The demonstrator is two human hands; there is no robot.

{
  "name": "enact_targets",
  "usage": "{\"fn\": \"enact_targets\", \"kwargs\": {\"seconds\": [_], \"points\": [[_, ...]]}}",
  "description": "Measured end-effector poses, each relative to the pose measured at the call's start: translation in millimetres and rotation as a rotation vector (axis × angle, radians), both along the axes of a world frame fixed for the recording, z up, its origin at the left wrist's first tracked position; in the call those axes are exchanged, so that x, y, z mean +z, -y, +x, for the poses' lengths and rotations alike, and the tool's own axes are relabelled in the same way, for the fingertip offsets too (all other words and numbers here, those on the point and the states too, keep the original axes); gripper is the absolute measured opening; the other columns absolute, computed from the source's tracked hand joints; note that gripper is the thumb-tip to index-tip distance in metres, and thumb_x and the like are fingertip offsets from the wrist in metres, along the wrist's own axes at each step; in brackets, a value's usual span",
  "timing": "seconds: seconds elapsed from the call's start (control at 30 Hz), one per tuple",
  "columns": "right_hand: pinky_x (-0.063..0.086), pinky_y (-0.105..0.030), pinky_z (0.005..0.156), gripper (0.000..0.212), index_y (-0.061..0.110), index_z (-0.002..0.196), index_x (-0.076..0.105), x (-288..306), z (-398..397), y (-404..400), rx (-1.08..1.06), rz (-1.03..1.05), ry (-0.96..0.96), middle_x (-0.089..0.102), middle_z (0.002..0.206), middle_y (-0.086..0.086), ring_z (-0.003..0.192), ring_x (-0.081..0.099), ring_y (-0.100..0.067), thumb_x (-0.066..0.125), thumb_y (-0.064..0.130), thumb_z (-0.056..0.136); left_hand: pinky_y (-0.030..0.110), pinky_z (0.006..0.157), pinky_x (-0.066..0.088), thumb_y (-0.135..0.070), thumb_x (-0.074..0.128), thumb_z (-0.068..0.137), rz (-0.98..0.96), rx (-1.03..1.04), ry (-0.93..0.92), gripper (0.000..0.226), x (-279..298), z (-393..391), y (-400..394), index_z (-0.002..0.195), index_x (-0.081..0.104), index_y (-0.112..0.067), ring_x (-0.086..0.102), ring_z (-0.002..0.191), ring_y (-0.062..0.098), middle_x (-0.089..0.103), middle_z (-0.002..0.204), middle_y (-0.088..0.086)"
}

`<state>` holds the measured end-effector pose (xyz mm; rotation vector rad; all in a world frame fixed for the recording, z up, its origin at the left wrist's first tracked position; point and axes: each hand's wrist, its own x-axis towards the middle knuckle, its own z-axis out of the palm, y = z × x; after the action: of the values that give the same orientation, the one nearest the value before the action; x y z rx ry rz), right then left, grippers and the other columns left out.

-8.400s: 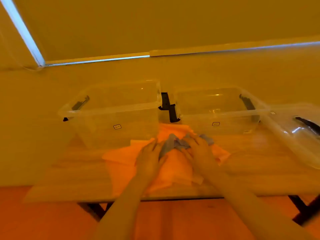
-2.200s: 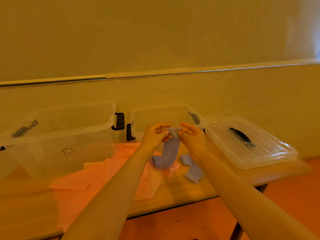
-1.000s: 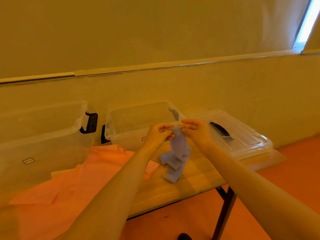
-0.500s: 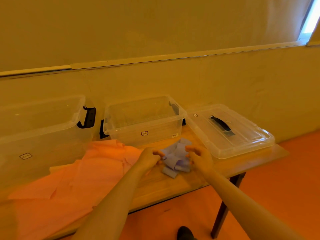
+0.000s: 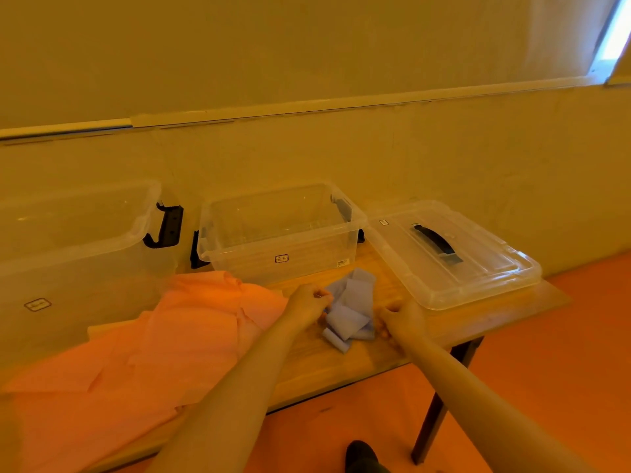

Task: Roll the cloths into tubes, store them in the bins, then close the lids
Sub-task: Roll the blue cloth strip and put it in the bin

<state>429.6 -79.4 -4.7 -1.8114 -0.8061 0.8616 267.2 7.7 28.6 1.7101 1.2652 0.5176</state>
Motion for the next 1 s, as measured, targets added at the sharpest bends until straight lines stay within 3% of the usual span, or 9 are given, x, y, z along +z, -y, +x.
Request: {"fn": "enact_targets", "kwargs": {"seconds": [0.1,0.23,0.37,0.43,0.53,0.6,0.67,0.8,1.0], "points": [[0.027,-0.018,0.035,0.047,0.003,0.057,0.051,3,-2,2,-0.016,-0.036,-0.076,0.047,0.044,-0.006,0.034,0.035,-0.015,0.052,0.023,0.099,0.009,0.033,0.031,-0.01,0.048,0.099,-0.007,-0.01,0.022,0.018,-1,1,2,0.107,0.061,0.0,0.05,0.055,0.012,0.064,0.091,0.014],[0.026,-0.017,0.033,0.044,0.0,0.066,0.06,7,-6,5,0.045,-0.069,-0.125,0.048,0.053,-0.011,0.037,0.034,-0.016,0.052,0.028,0.099,0.016,0.042,0.037,-0.015,0.05,0.098,0.006,-0.006,0.022,0.013,-7,-1,1,0.093,0.06,-0.01,0.05,0.052,0.01,0.062,0.075,0.004],[0.023,-0.017,0.033,0.04,0.005,0.056,0.054,8,-11,6,0.125,0.004,-0.155,0.042,0.041,-0.003,0.029,0.029,-0.009,0.061,0.016,0.094,0.013,0.045,0.039,-0.014,0.055,0.096,0.012,-0.045,0.039,0.009,-8,-2,2,0.101,0.061,-0.011,0.051,0.055,0.009,0.057,0.076,0.0],[0.027,-0.02,0.036,0.038,0.009,0.054,0.053,7,-13,4,0.139,0.073,-0.118,0.044,0.04,0.002,0.033,0.036,-0.007,0.065,0.007,0.09,0.009,0.047,0.039,-0.009,0.059,0.093,0.022,-0.081,0.058,0.017,-7,-3,4,0.11,0.062,-0.007,0.051,0.058,0.008,0.055,0.073,0.0],[0.04,-0.022,0.05,0.01,0.009,0.08,0.063,9,-17,2,0.095,0.17,-0.098,0.057,0.069,-0.003,0.061,0.053,-0.012,0.071,0.003,0.084,0.008,0.05,0.036,-0.005,0.063,0.088,0.091,-0.113,0.068,0.026,-6,-4,4,0.114,0.062,-0.008,0.048,0.06,0.004,0.051,0.066,-0.003],[0.044,-0.016,0.054,0.014,0.007,0.093,0.064,11,-17,2,0.094,0.223,-0.032,0.059,0.08,-0.002,0.072,0.055,-0.011,0.072,0.003,0.083,0.009,0.052,0.036,-0.002,0.064,0.087,0.123,-0.127,0.109,0.028,-5,-4,3,0.114,0.062,-0.009,0.047,0.061,0.004,0.05,0.064,-0.003],[0.047,-0.011,0.059,0.016,0.008,0.094,0.063,14,-17,3,0.089,0.292,0.035,0.061,0.087,0.0,0.079,0.057,-0.008,0.071,0.0,0.082,0.01,0.055,0.038,-0.001,0.065,0.086,0.139,-0.134,0.161,0.028,-2,-4,3,0.111,0.062,-0.012,0.05,0.063,0.005,0.053,0.065,-0.002],[0.047,-0.016,0.062,0.021,0.016,0.081,0.058,18,-19,4,0.032,0.377,0.03,0.063,0.083,0.001,0.078,0.061,-0.007,0.07,-0.001,0.083,0.008,0.057,0.041,0.002,0.067,0.084,0.168,-0.122,0.237,0.032,4,-1,5,0.111,0.06,-0.013,0.055,0.058,-0.005,0.057,0.065,-0.004],[0.049,-0.017,0.067,0.027,0.022,0.085,0.056,30,-24,4,0.037,0.476,0.054,0.062,0.089,0.004,0.084,0.06,-0.004,0.067,-0.003,0.084,0.011,0.062,0.045,0.002,0.067,0.084,0.19,-0.115,0.307,0.033,16,-3,9,0.113,0.061,-0.01,0.056,0.056,-0.008,0.059,0.066,-0.001]]}}
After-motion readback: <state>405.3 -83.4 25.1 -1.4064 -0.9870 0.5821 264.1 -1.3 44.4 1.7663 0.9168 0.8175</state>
